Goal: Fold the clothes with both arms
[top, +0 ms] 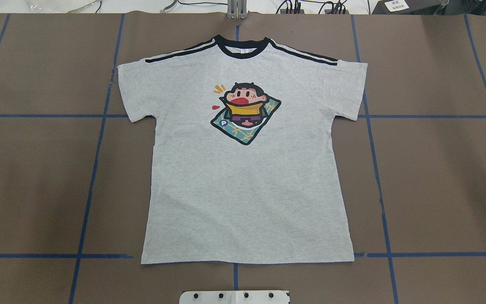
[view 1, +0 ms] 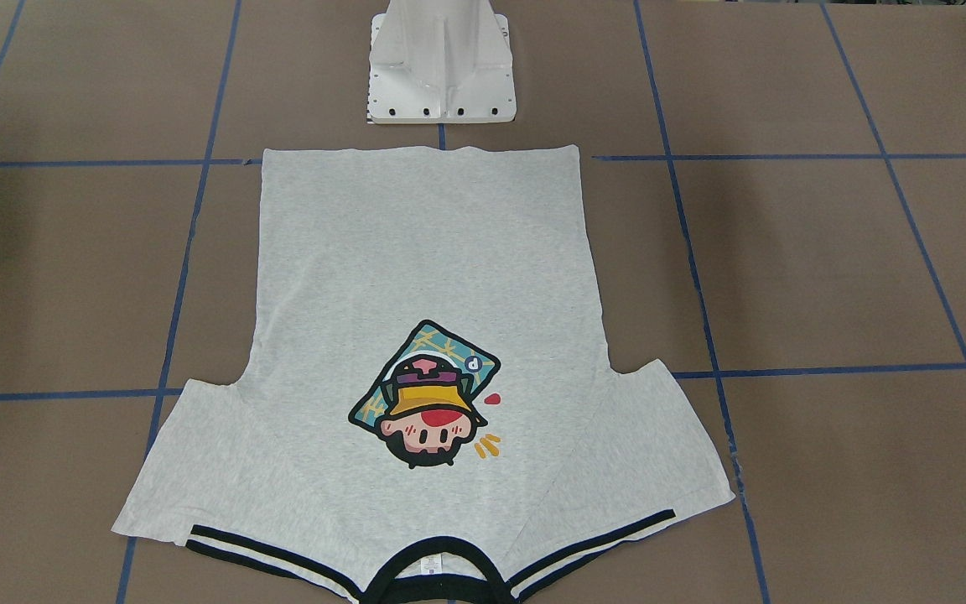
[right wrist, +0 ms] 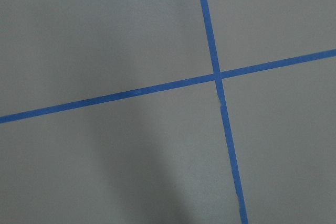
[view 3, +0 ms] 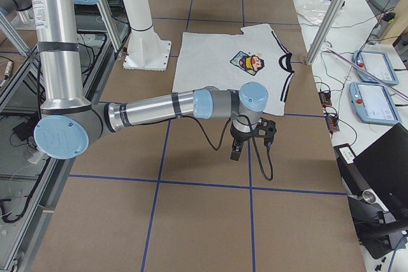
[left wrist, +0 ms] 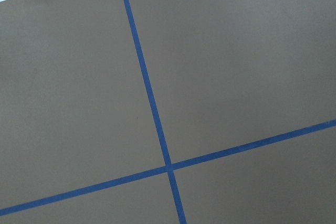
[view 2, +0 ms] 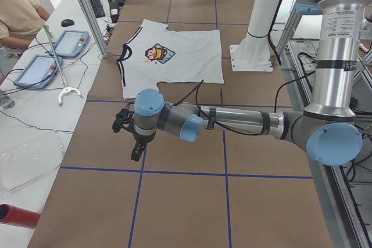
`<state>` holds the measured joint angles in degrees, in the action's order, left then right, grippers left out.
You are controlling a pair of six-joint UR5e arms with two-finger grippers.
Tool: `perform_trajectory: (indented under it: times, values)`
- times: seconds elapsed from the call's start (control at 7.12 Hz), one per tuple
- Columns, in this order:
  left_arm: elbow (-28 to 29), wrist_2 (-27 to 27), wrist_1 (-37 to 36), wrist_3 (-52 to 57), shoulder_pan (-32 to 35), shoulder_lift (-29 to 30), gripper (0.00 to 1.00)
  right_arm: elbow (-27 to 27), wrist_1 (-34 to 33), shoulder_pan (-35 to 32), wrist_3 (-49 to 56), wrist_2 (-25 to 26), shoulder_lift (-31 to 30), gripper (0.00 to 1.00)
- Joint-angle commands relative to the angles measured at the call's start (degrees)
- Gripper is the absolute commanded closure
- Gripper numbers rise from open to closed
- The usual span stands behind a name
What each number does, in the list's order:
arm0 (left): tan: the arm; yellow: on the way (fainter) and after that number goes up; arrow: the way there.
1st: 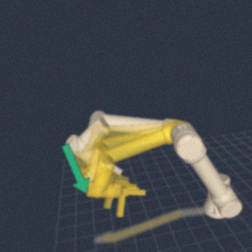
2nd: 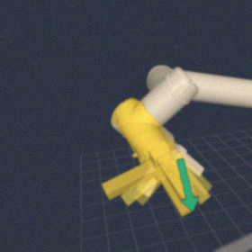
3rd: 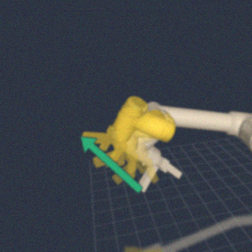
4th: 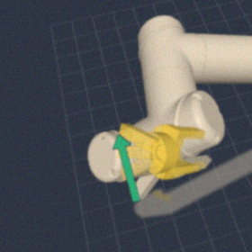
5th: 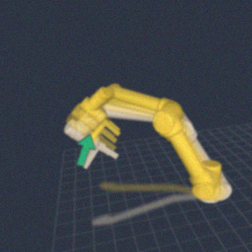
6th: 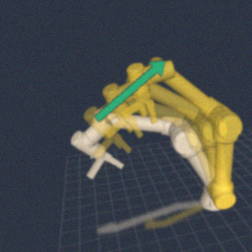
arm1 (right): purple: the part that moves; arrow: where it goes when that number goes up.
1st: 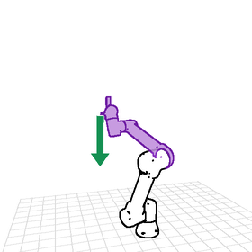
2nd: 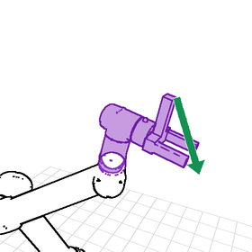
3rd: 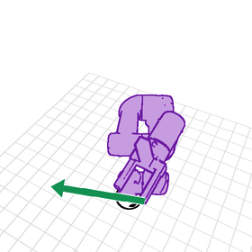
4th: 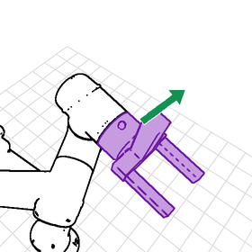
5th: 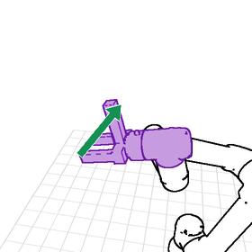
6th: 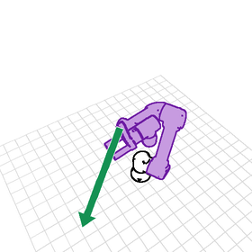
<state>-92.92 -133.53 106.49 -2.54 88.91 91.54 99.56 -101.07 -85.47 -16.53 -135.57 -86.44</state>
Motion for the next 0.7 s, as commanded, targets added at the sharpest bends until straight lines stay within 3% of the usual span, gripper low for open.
perform_trajectory:
  times: [0.0, 0.14, 0.56]
  values:
    - [-2.25, 2.46, -0.33, 1.21, -0.06, -1.78, 0.00, -0.33, 0.00, 0.13, 0.09, 0.04, -0.48, 0.00]
    - [-2.87, 4.66, -0.15, 1.14, -0.14, -2.32, 0.00, -0.42, 0.35, 0.48, 0.01, -0.04, -0.23, 0.00]
    - [-3.84, 3.54, 0.47, 0.70, -0.32, -2.86, 0.00, -1.13, 9.48, 4.42, 0.01, 0.13, -0.93, 0.00]
